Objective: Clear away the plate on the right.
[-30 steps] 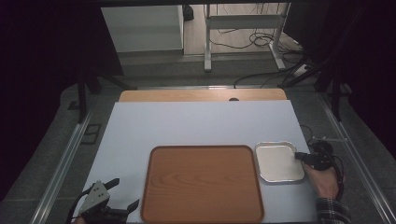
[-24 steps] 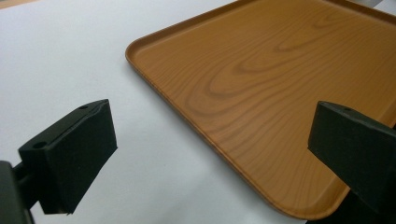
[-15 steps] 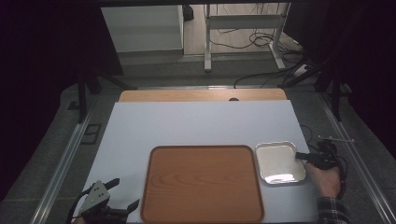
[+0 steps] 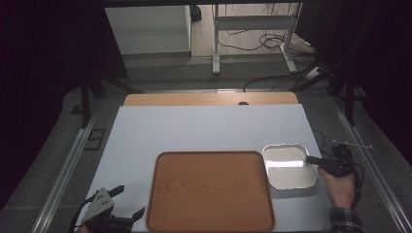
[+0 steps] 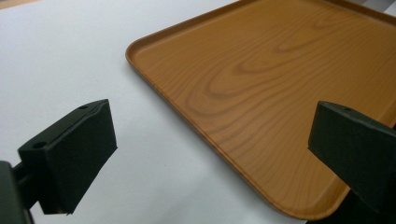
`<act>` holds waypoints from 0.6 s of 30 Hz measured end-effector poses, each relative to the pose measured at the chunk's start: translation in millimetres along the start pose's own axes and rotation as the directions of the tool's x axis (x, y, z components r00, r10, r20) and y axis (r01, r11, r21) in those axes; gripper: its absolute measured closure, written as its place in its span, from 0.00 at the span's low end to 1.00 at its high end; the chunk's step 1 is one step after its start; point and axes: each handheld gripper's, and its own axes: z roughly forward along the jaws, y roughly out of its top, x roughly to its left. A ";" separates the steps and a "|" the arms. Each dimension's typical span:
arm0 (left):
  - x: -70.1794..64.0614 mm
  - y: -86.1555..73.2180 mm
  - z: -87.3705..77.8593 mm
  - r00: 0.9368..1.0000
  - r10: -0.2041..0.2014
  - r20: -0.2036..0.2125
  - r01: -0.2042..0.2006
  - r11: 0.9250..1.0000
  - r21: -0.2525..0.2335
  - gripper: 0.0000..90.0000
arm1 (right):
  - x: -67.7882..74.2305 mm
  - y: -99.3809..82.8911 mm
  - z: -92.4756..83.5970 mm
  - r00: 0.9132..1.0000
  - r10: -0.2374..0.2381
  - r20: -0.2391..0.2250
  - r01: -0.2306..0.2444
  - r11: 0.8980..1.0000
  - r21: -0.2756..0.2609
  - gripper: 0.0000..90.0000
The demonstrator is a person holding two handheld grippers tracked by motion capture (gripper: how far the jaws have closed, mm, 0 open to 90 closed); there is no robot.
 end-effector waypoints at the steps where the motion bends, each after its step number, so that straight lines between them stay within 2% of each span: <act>1: -0.1 0.0 -0.1 1.000 0.000 0.000 0.000 1.000 -0.001 0.01 | 0.0 0.0 0.0 1.000 0.000 0.000 0.000 1.000 0.000 0.98; 13: -0.2 0.0 -0.1 1.000 -0.002 0.000 0.002 1.000 -0.005 0.01 | 22.8 -3.9 -0.3 0.999 -0.025 -0.047 0.025 1.000 0.005 0.98; 17: -0.6 0.1 -0.3 1.000 0.006 0.000 -0.006 1.000 -0.001 0.01 | 38.0 -5.8 3.9 0.996 -0.046 -0.074 0.048 0.999 0.015 0.98; 18: -0.6 0.1 -0.3 1.000 0.006 0.000 -0.006 1.000 -0.001 0.01 | 38.0 -5.8 3.9 0.996 -0.046 -0.074 0.048 0.999 0.015 0.98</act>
